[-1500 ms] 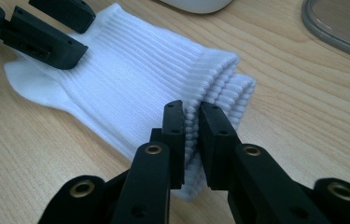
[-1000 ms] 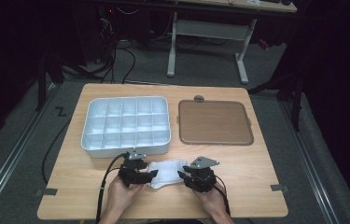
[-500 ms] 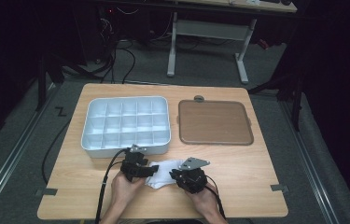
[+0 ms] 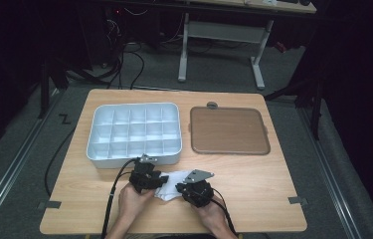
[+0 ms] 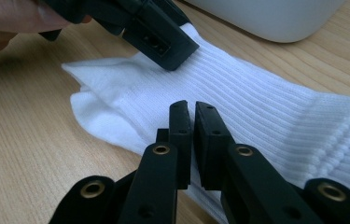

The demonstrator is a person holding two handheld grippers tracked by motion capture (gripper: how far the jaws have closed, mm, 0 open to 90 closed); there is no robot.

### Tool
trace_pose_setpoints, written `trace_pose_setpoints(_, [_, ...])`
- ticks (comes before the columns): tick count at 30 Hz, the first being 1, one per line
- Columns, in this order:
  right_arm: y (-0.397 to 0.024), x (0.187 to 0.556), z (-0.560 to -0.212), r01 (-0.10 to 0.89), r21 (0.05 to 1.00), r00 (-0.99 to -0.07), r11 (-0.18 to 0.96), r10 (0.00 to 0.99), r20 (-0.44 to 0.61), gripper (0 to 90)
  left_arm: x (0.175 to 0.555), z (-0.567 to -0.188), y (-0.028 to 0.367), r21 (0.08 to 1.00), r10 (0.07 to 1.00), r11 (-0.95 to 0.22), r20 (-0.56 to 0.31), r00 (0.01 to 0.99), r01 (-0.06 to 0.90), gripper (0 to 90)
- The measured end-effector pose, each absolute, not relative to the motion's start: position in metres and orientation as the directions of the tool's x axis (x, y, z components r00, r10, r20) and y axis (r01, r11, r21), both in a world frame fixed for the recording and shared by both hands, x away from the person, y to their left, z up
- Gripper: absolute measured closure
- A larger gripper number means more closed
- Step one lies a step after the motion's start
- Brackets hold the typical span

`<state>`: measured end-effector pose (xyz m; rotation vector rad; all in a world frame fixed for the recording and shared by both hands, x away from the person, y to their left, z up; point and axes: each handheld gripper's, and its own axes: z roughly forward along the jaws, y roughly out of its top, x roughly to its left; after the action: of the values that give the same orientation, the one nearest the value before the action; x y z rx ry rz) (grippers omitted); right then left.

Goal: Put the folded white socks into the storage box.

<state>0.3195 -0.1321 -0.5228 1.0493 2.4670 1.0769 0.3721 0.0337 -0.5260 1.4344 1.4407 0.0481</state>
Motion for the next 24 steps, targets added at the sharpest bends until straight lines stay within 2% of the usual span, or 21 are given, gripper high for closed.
trace_pose_setpoints(9, [-0.133,0.32,-0.524,0.517,0.717,-0.712,0.467,0.7,0.057,87.6,0.37,-0.527,0.036,0.651,0.717,0.276,-0.629,0.3,0.707,79.8])
trace_pose_setpoints(24, [-0.129,0.323,-0.524,0.515,0.712,-0.722,0.478,0.689,0.059,90.0,0.353,-0.498,0.048,0.622,0.601,0.341,-0.721,0.346,0.705,82.7])
